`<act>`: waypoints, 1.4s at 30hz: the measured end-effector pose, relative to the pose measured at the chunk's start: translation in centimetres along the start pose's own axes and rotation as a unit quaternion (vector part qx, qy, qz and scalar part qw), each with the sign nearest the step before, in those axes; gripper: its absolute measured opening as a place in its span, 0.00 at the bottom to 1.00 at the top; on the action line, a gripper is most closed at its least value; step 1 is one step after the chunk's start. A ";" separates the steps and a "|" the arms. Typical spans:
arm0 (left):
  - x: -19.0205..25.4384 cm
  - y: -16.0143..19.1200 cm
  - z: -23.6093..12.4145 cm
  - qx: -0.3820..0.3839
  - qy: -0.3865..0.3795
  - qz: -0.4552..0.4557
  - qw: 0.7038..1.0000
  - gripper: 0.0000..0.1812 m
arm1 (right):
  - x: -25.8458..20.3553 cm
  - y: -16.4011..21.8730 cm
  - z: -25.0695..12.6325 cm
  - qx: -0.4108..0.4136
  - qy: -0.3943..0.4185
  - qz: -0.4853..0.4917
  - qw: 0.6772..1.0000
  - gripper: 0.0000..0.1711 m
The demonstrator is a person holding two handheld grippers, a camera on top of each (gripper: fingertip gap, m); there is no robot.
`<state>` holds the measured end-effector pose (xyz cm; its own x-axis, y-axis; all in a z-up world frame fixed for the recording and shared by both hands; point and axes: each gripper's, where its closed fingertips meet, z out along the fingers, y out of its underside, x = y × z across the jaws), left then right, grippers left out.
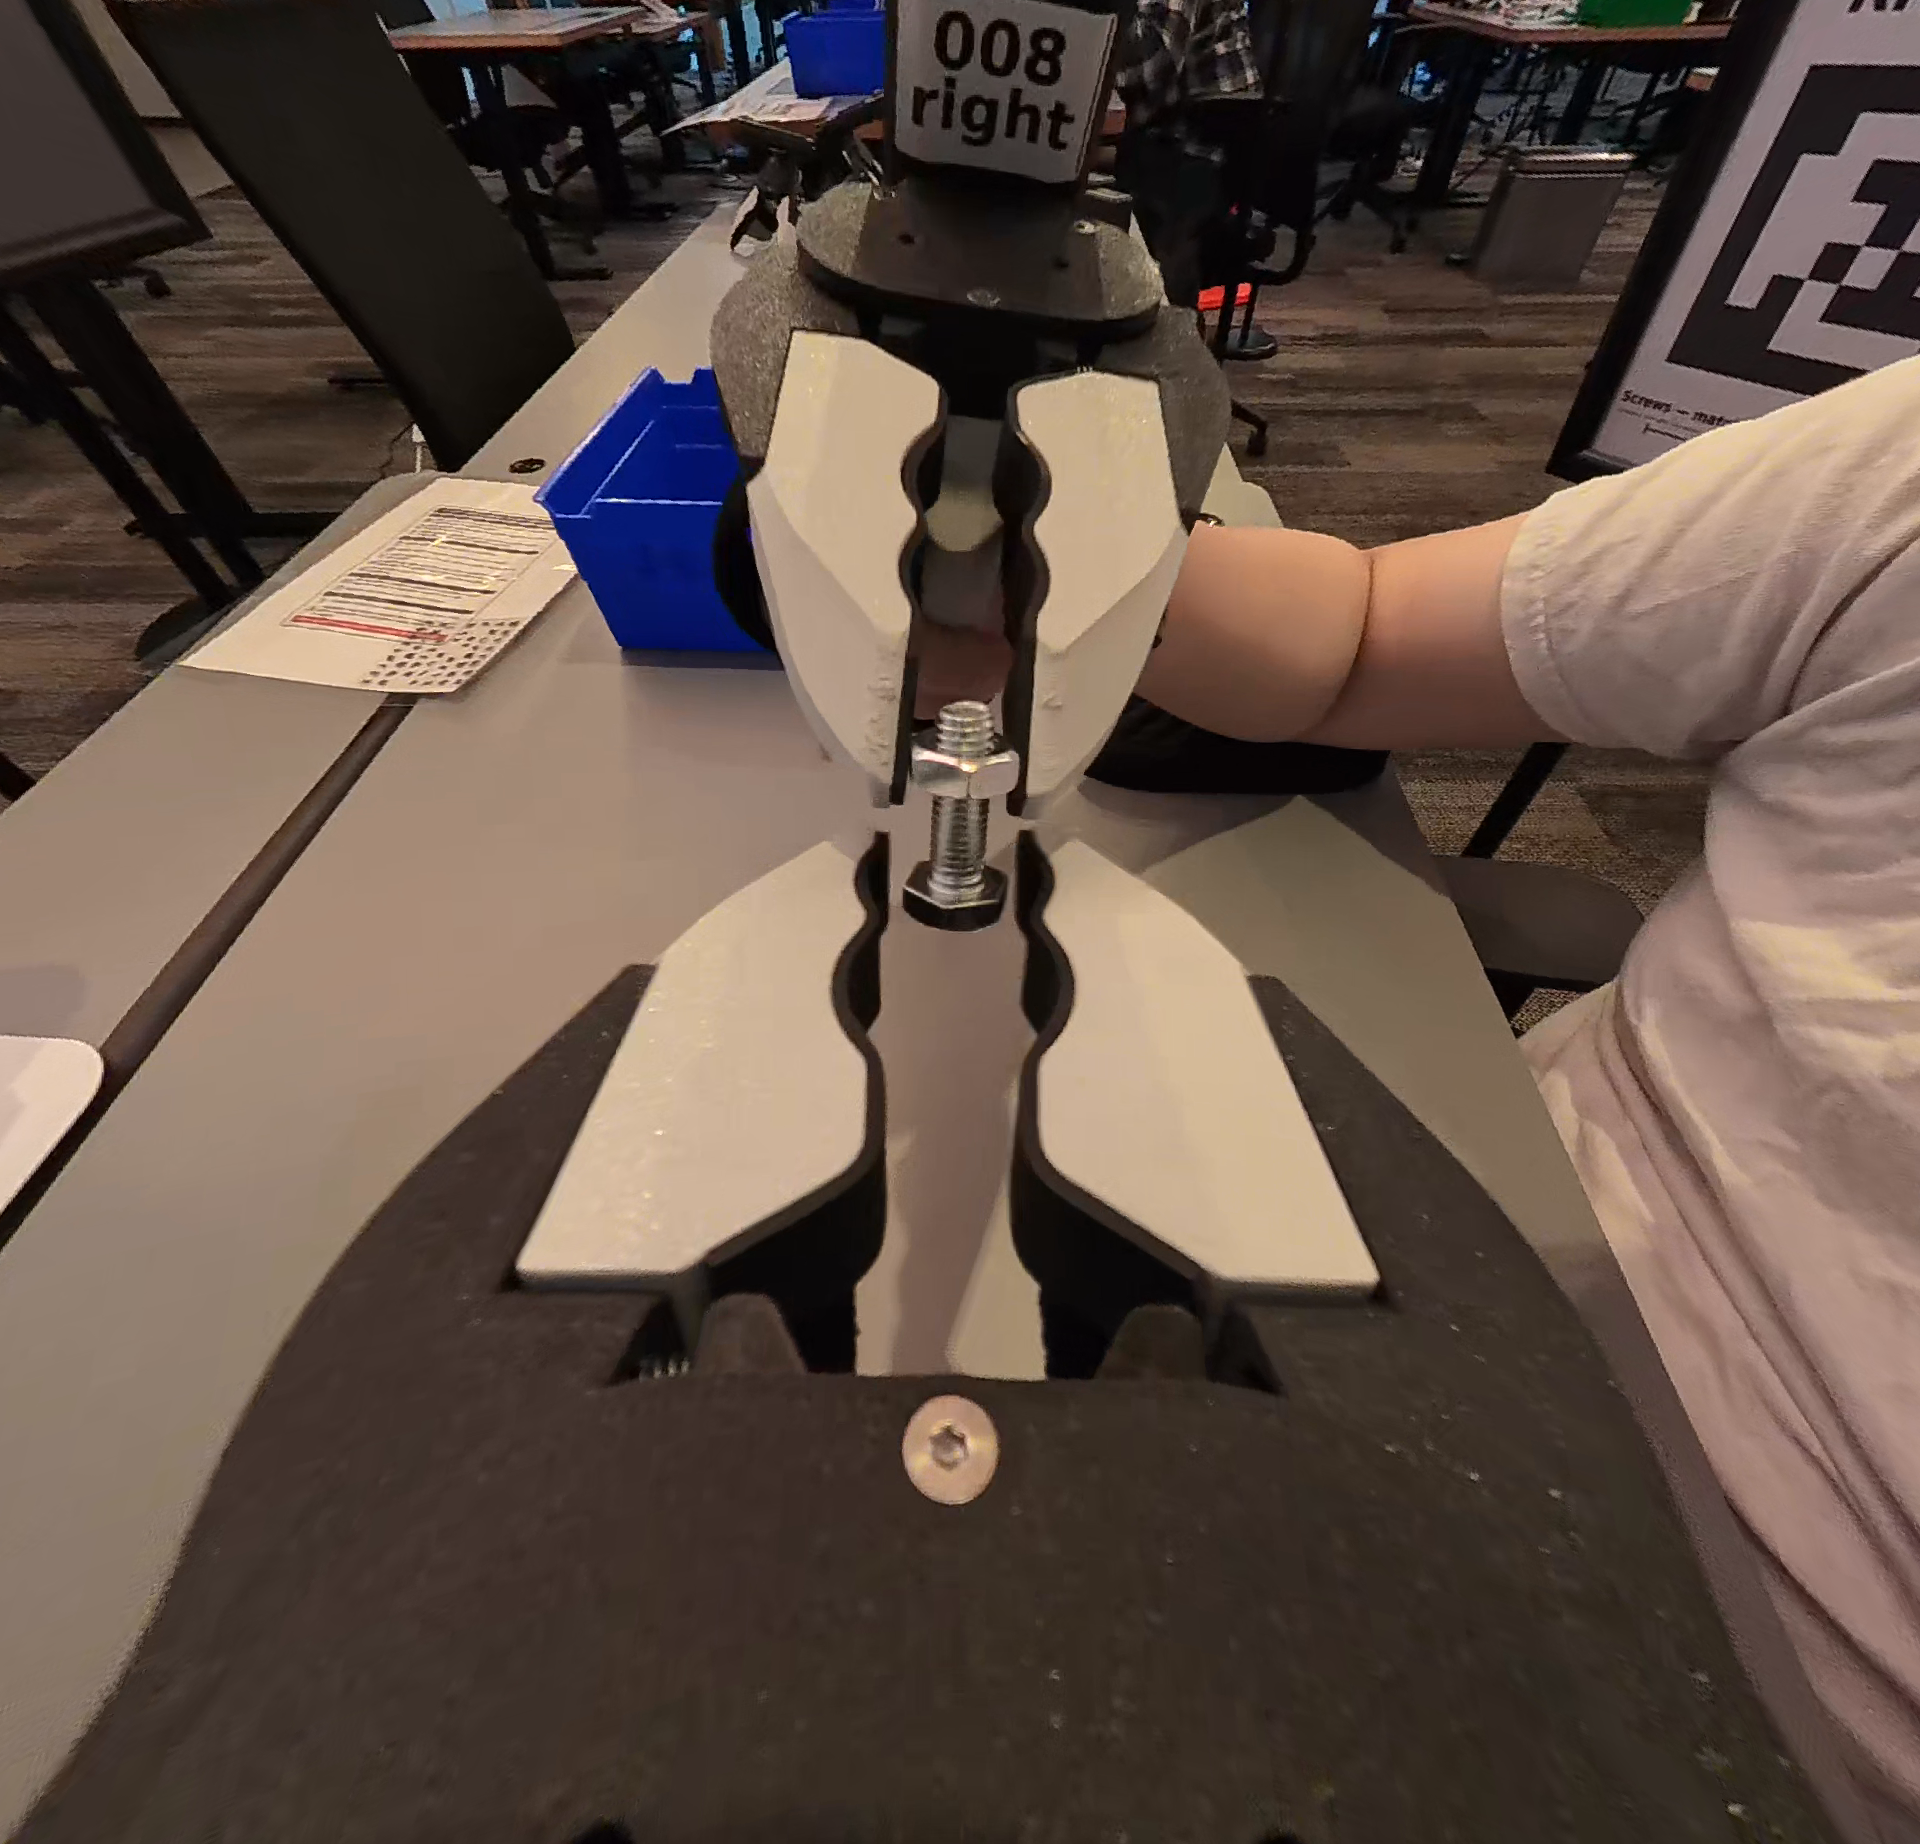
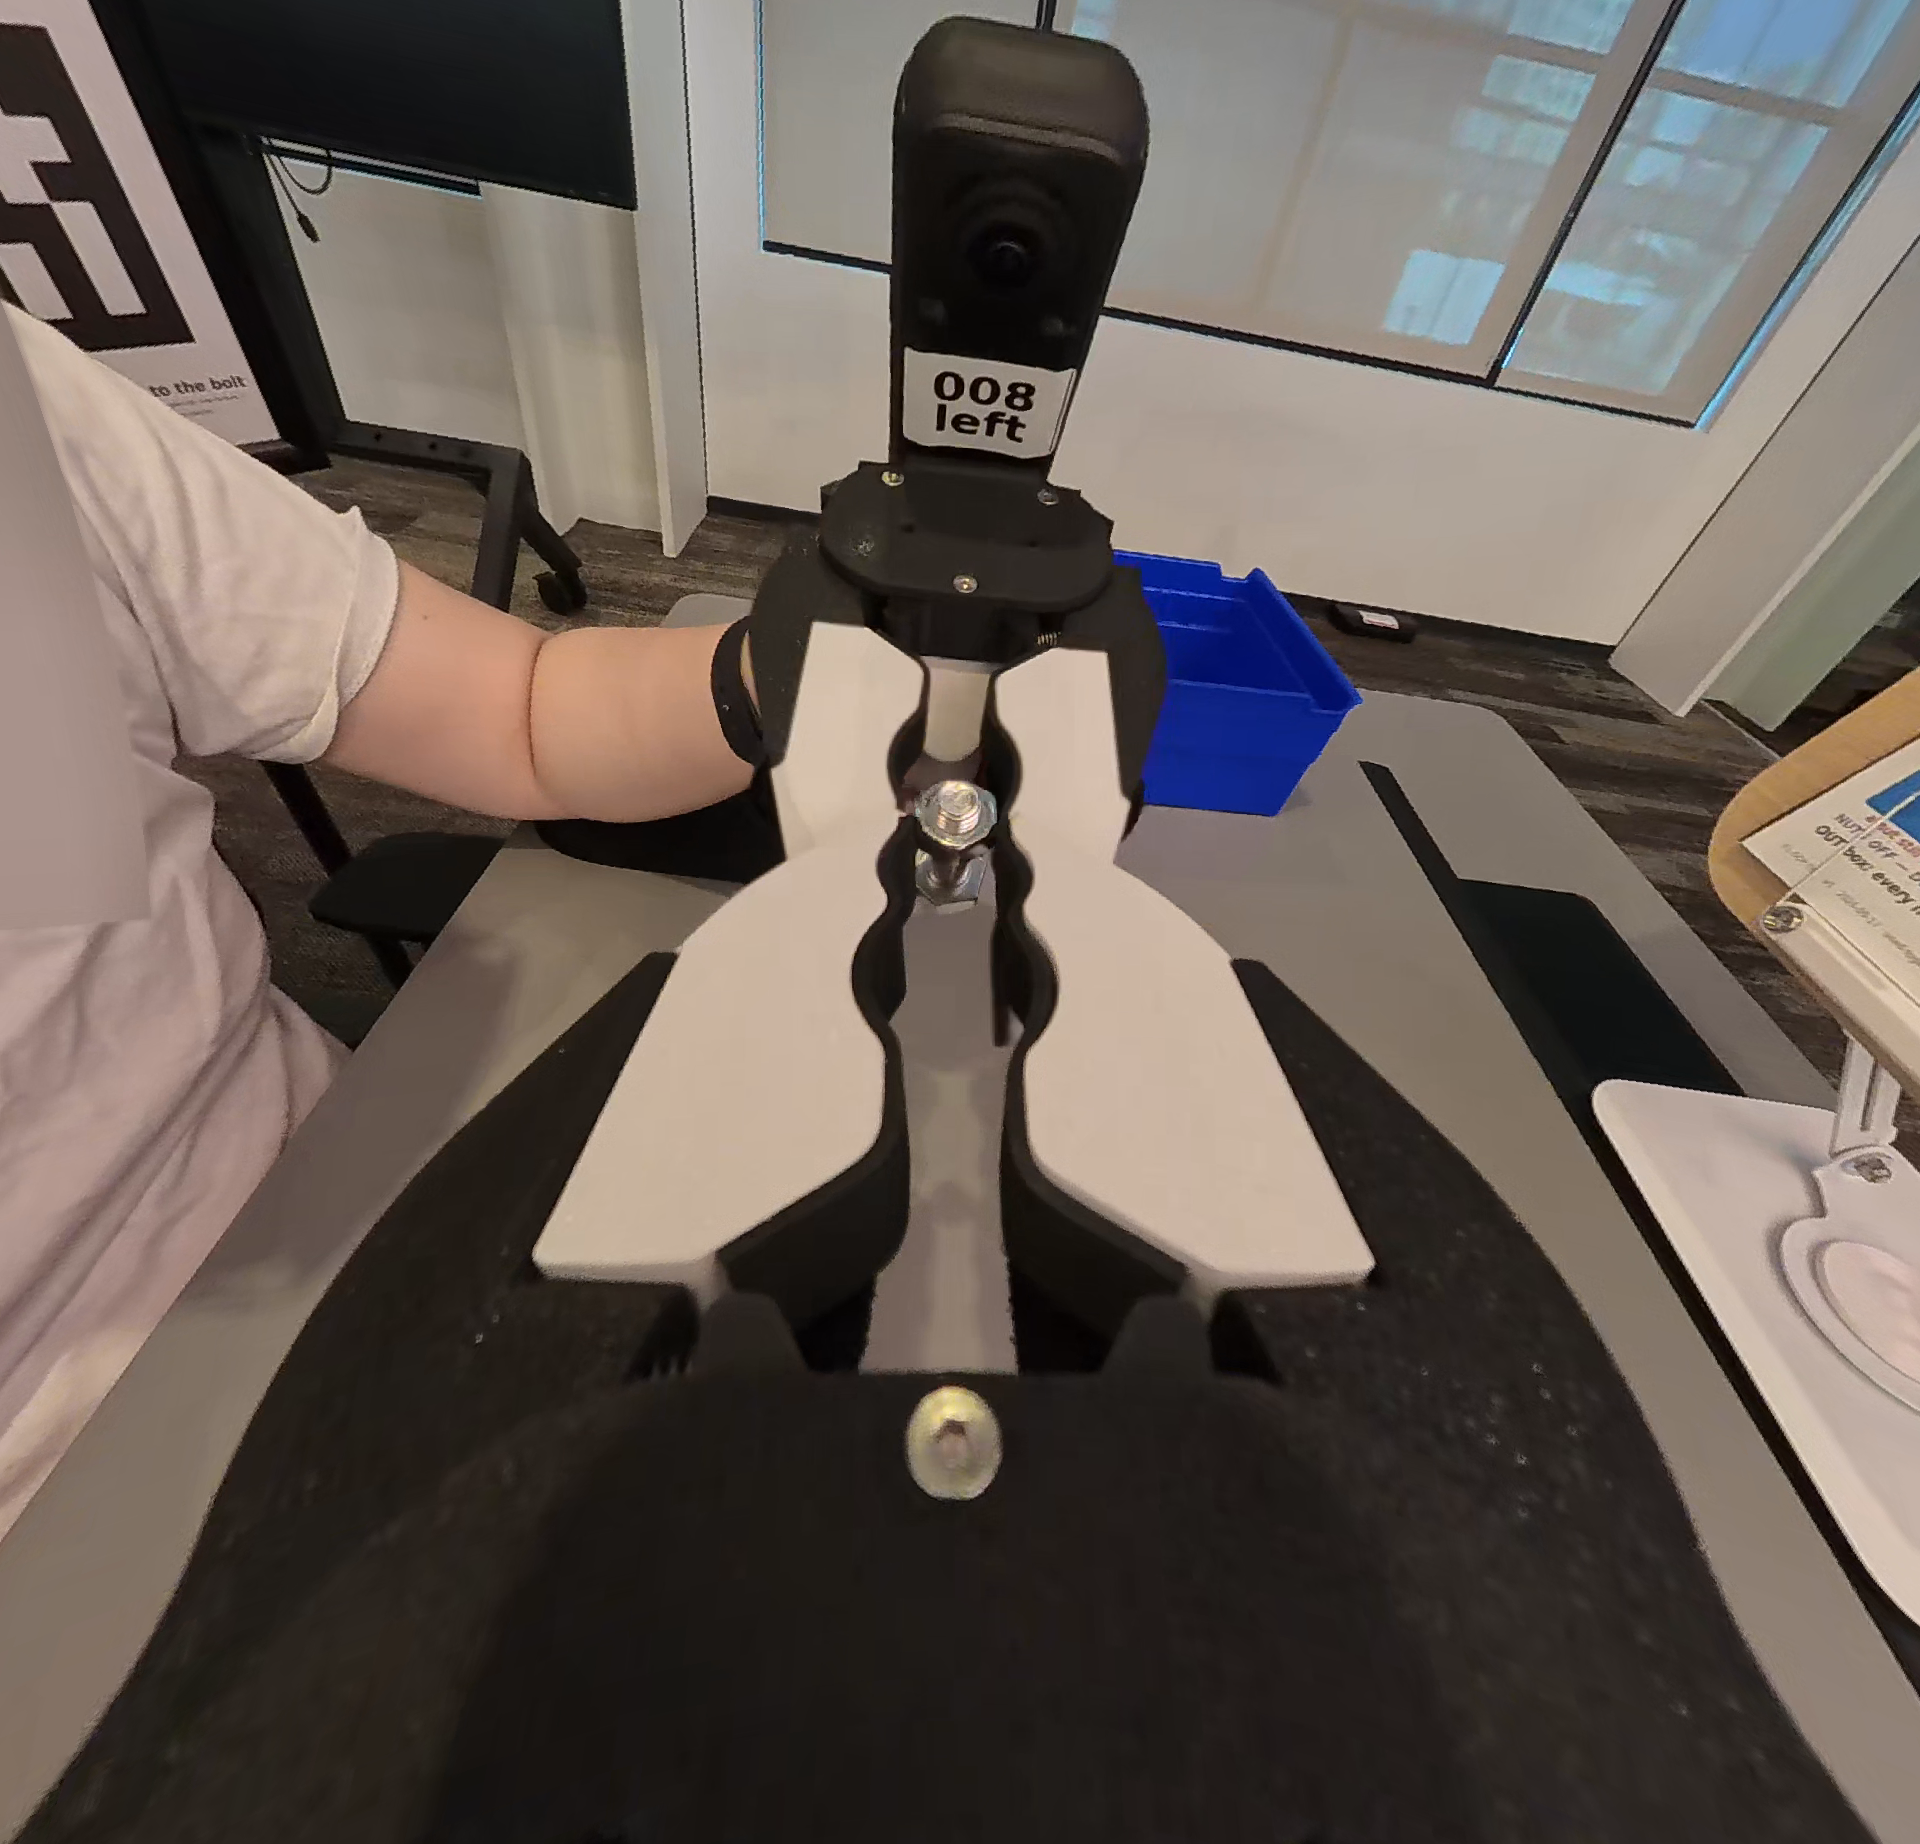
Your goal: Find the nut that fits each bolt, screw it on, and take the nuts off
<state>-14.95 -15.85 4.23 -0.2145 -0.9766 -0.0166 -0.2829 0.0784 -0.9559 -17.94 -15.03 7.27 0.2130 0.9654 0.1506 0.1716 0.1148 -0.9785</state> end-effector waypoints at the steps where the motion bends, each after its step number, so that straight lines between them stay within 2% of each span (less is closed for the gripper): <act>1: 0.2 0.1 0.0 -0.002 0.006 0.000 1.000 0.09 | 0.0 0.1 0.0 -0.001 -0.002 0.001 1.000 0.08; 6: 0.4 0.0 0.1 -0.001 0.010 0.009 1.000 0.06 | -0.3 0.2 0.0 -0.004 -0.013 -0.002 1.000 0.08; 14: 1.3 -0.1 0.2 0.001 0.033 0.007 0.999 0.08 | -0.9 0.0 -0.1 0.000 -0.029 -0.011 1.000 0.08; 21: 1.3 0.0 0.4 -0.001 0.029 0.016 0.999 0.06 | -1.1 0.0 -0.1 0.004 -0.038 -0.012 0.999 0.08; 25: 0.3 -0.4 0.3 0.008 -0.008 0.027 1.000 0.05 | -0.4 -0.3 -0.3 0.010 -0.015 -0.008 1.000 0.08; 27: -0.2 -0.8 0.2 0.022 -0.024 0.015 0.999 0.05 | 0.1 -1.0 -0.4 0.026 0.003 0.009 1.000 0.18; 30: -1.1 -1.7 0.1 0.064 -0.051 -0.014 0.997 0.05 | 0.8 -1.8 -0.6 0.044 0.039 0.022 0.998 0.22; 35: -1.5 -2.4 0.0 0.099 -0.075 -0.025 0.992 0.06 | 1.8 -2.1 -0.3 0.052 0.104 0.028 0.993 0.20; 42: -0.9 -3.0 -0.1 0.112 -0.066 -0.026 0.991 0.06 | 1.8 -2.3 -0.6 0.060 0.087 0.045 0.993 0.16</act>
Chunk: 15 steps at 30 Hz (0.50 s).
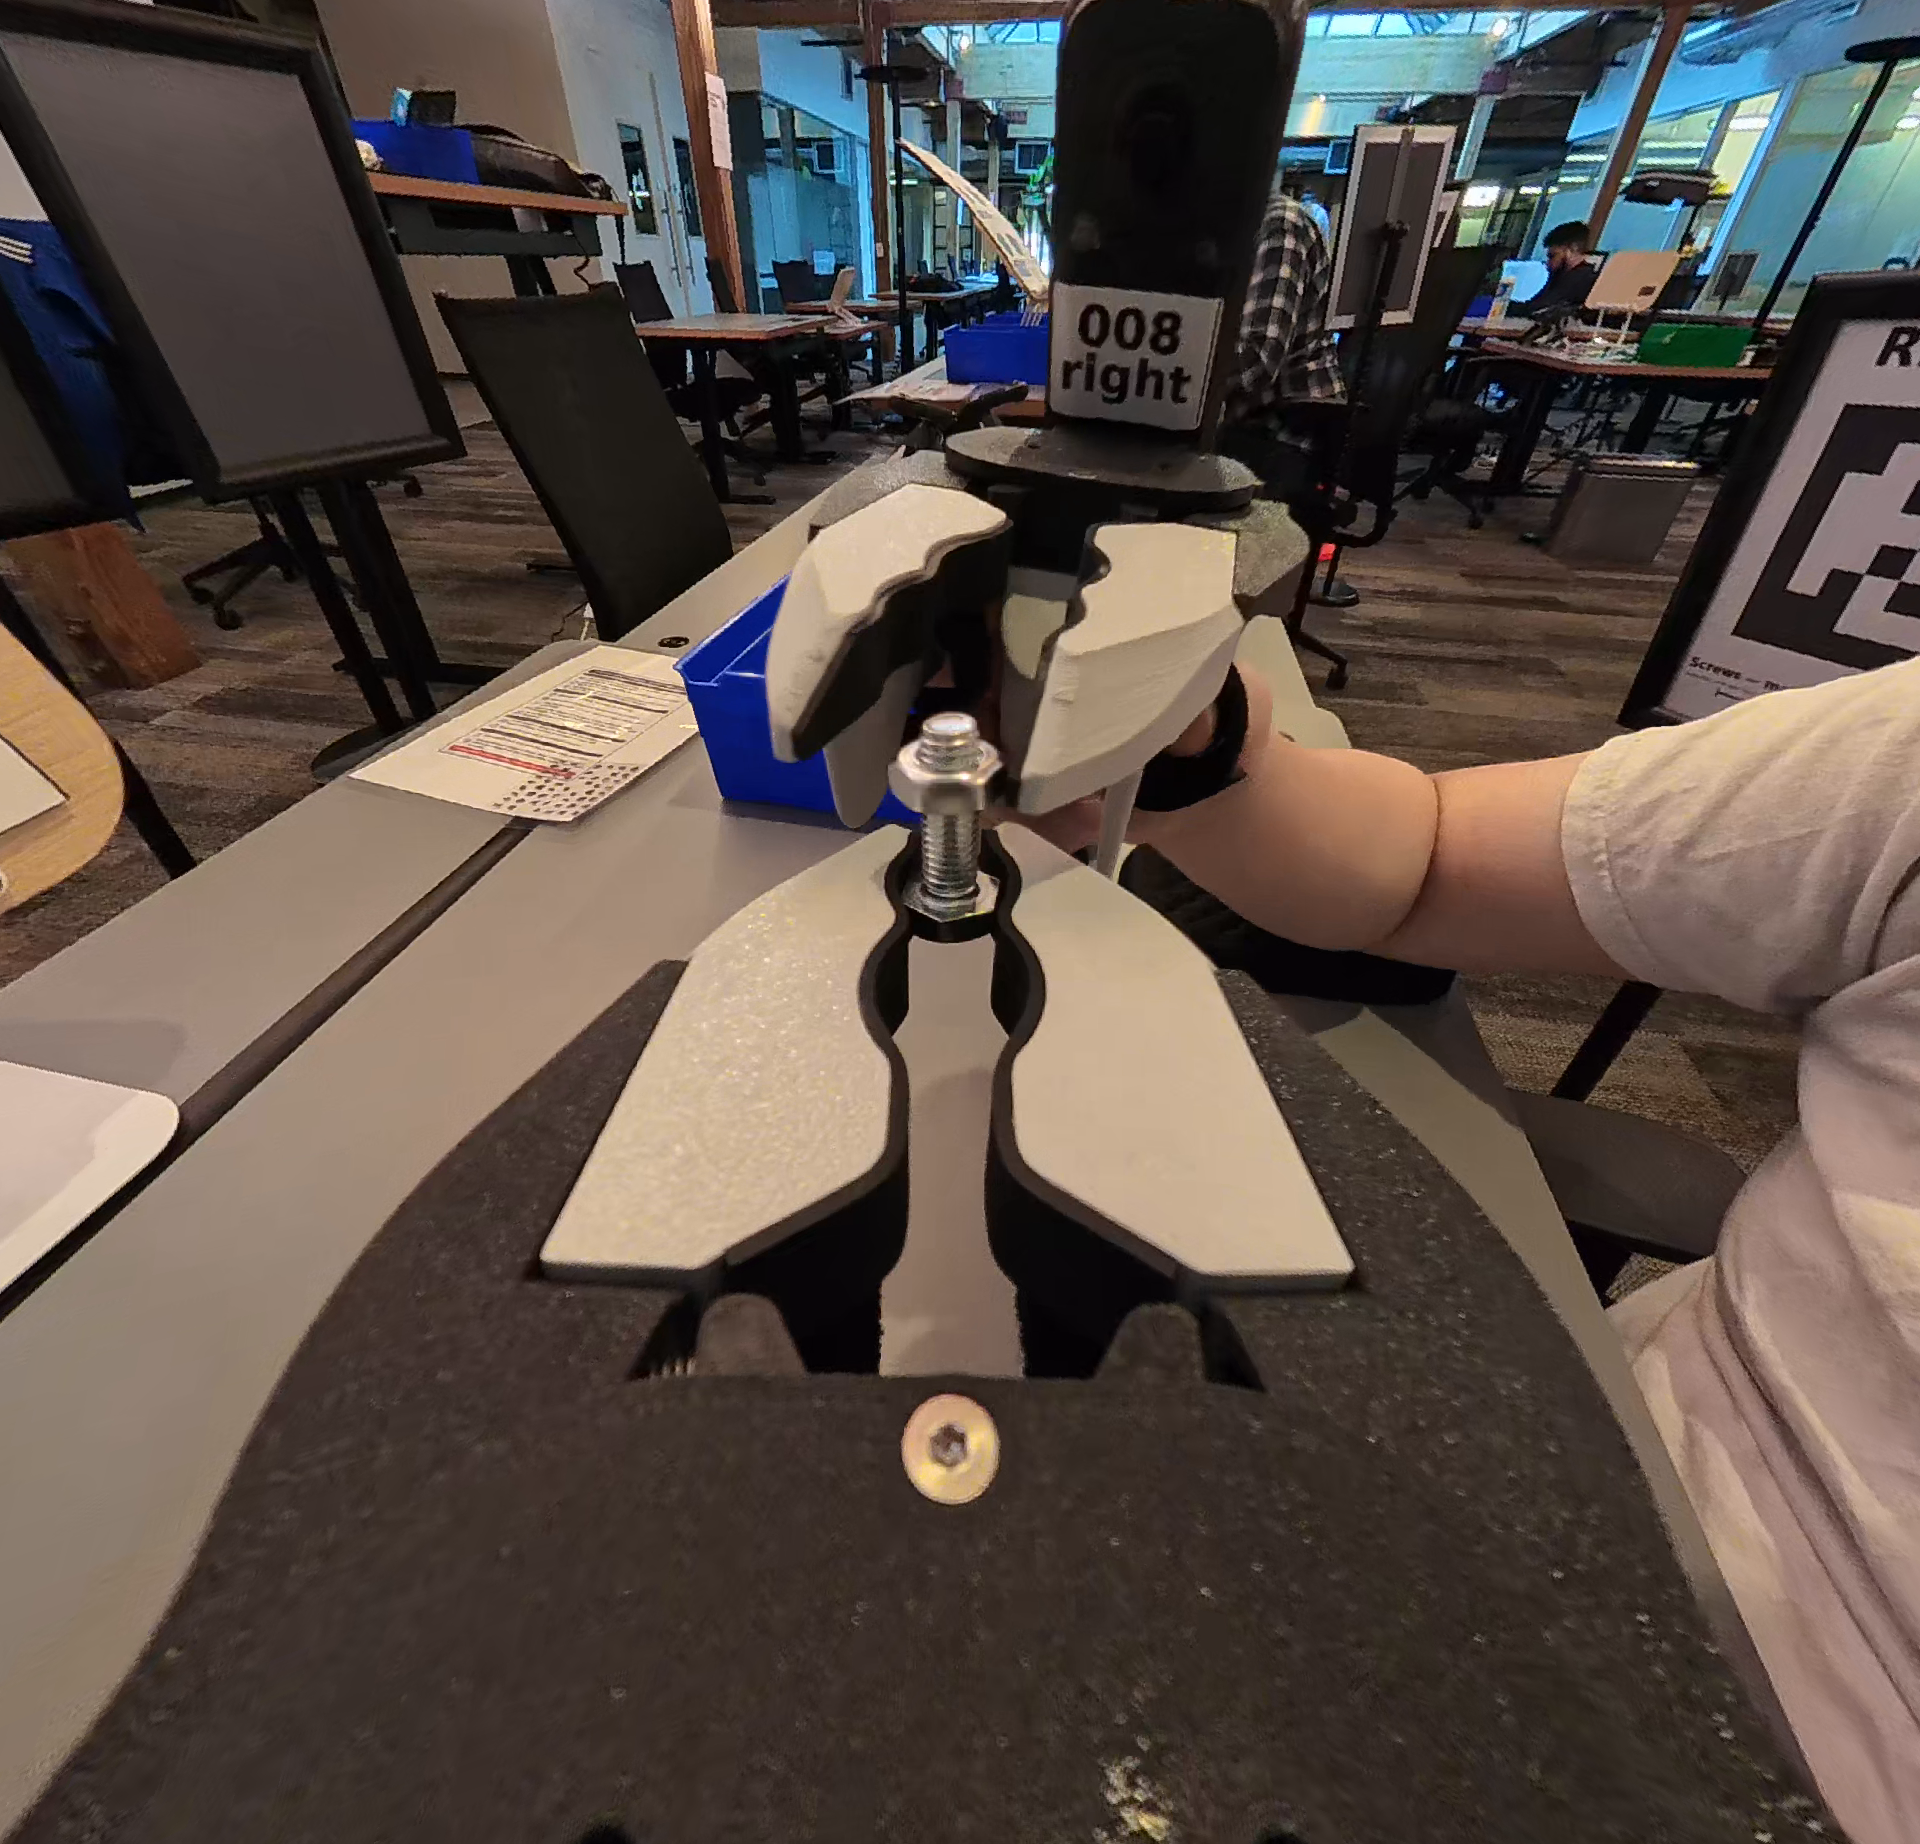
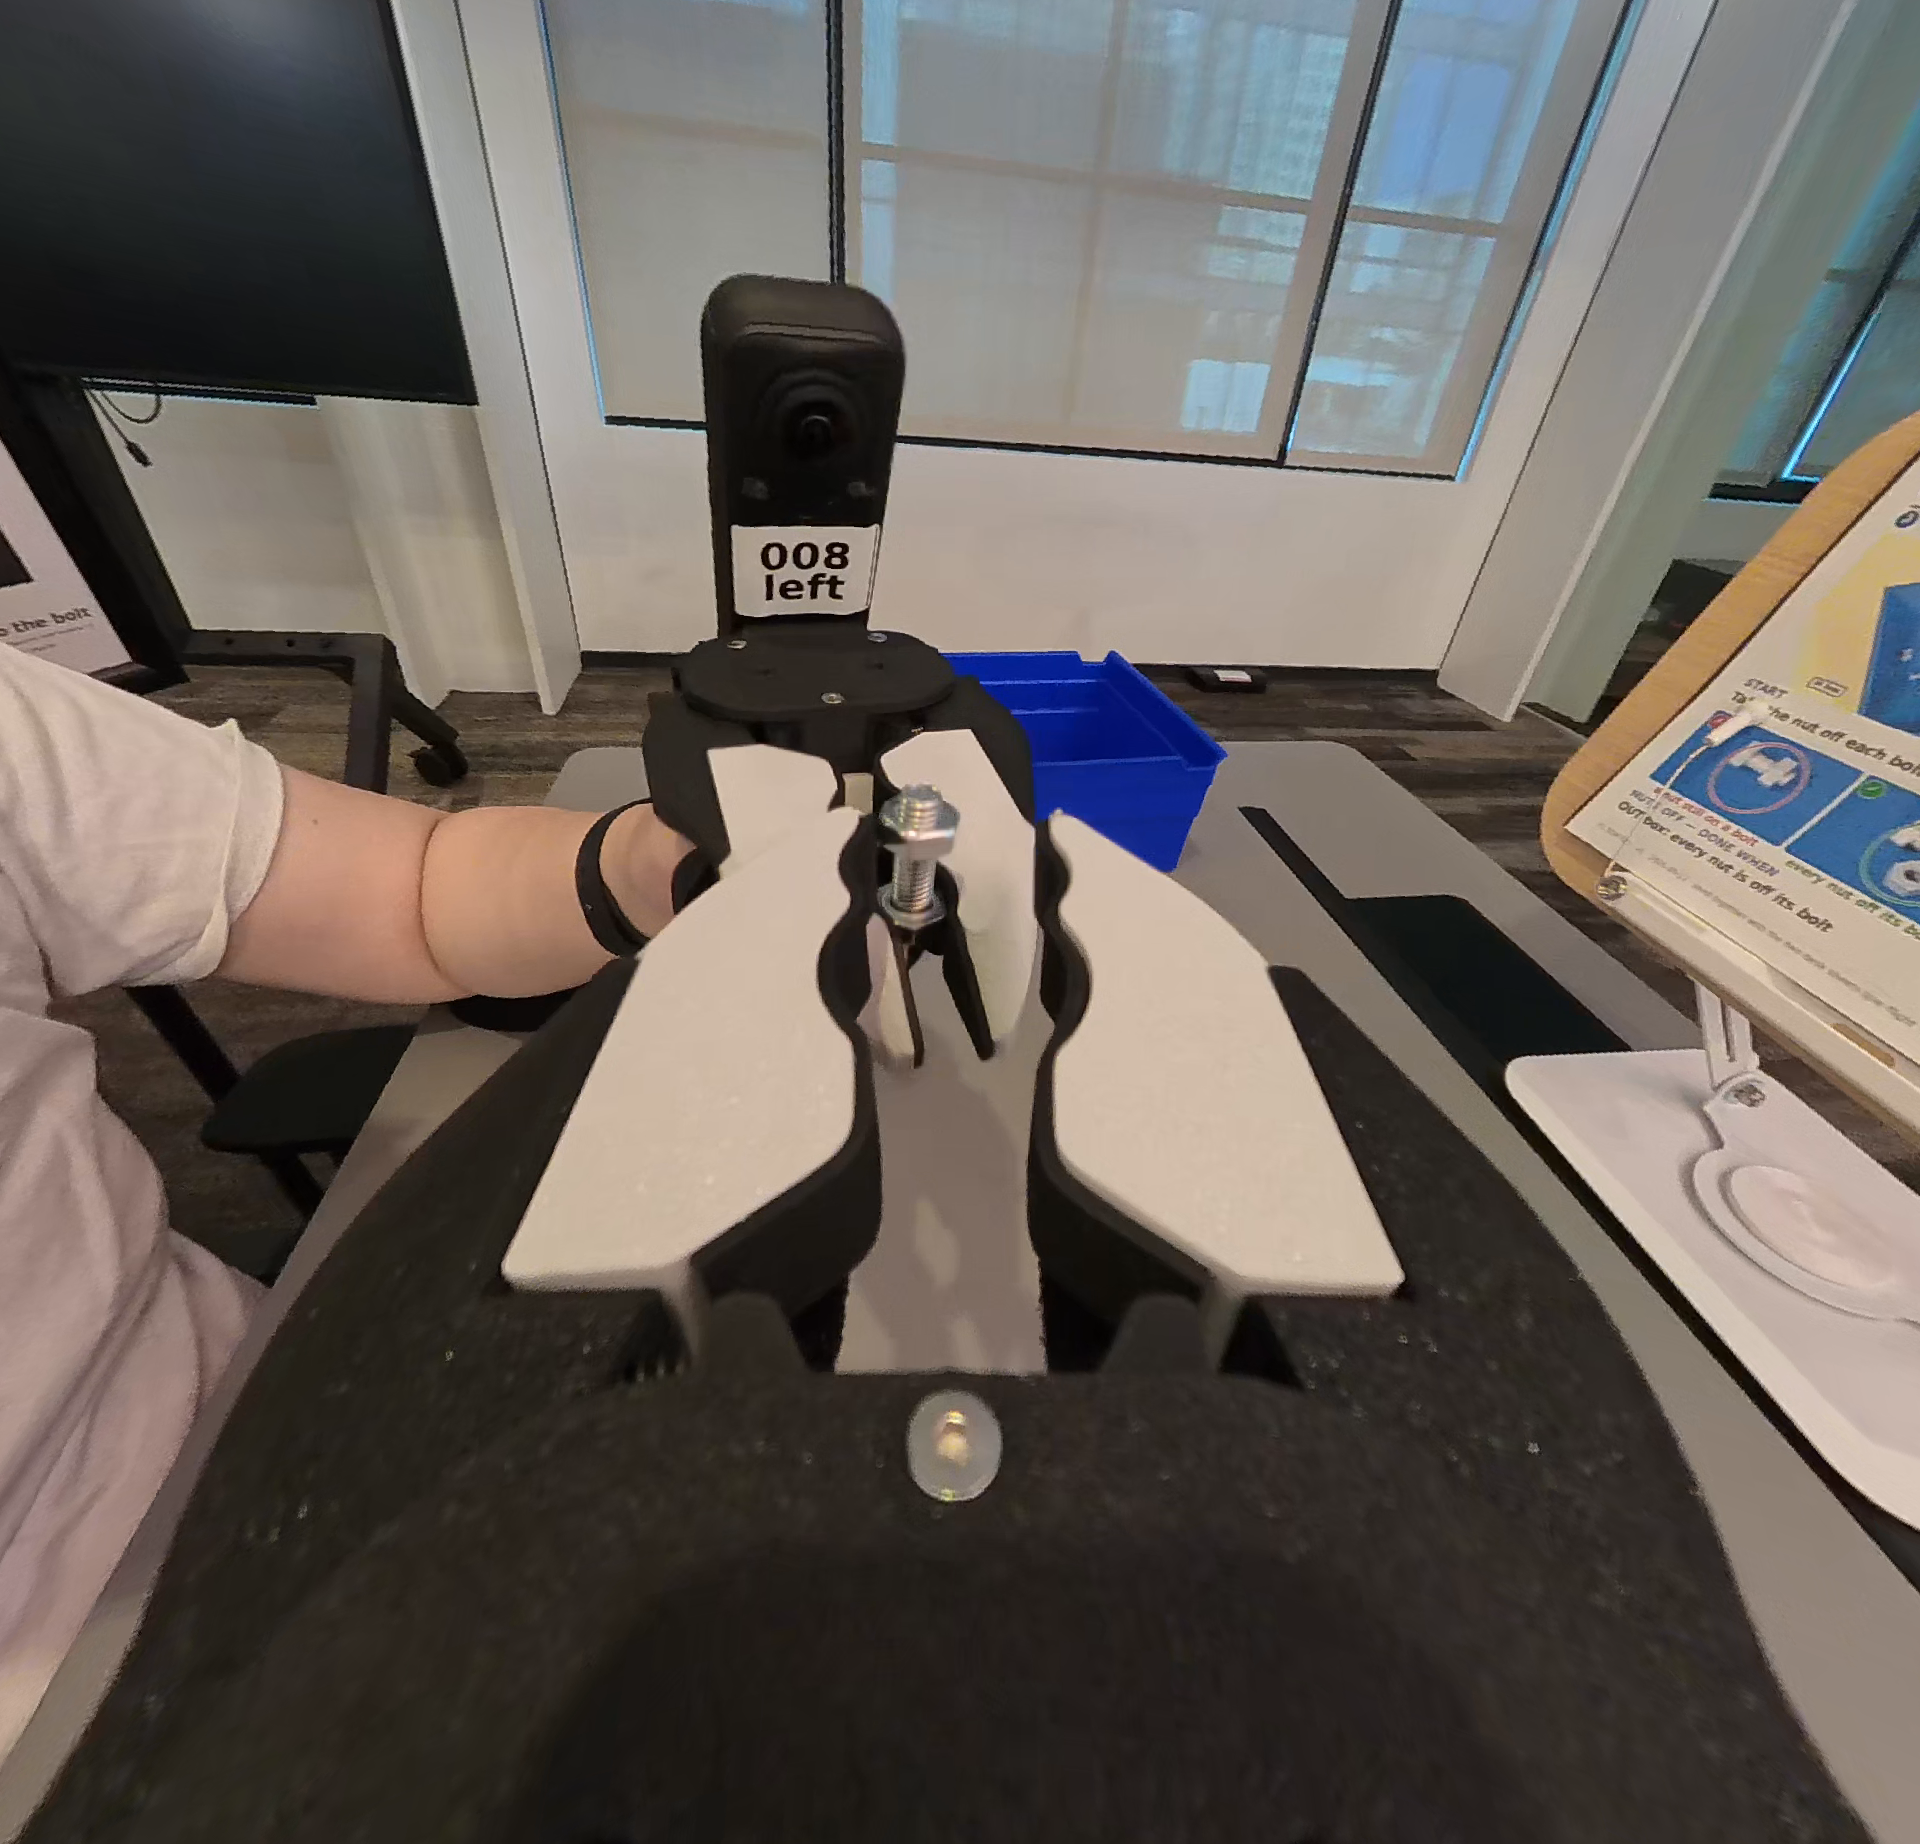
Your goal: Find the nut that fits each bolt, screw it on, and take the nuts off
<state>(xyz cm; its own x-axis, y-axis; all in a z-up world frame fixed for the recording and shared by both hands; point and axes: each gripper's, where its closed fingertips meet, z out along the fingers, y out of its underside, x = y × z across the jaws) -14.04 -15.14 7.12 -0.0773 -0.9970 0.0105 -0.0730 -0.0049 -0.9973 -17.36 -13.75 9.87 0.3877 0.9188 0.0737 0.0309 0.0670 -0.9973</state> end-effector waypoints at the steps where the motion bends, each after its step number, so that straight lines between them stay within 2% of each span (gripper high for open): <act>1: 0.0 -0.2 -0.1 0.006 0.001 -0.003 1.000 0.05 | 0.1 -0.1 -0.2 0.005 -0.002 -0.005 1.000 0.15; 4: 0.3 -0.5 -0.2 0.015 0.017 -0.017 1.000 0.06 | 0.8 -0.2 -0.6 0.007 0.009 -0.007 1.000 0.12; 15: 0.8 -0.5 0.0 0.011 0.021 -0.013 1.000 0.06 | -0.5 -0.5 -0.2 0.017 -0.051 0.095 0.994 0.15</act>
<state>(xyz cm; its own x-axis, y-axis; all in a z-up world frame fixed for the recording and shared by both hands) -14.07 -15.89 7.58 -0.1166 -0.9924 0.0390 -0.0539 -0.0329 -0.9980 -17.42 -14.32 10.31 0.2879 0.9508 -0.1140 -0.0655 -0.0992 -0.9929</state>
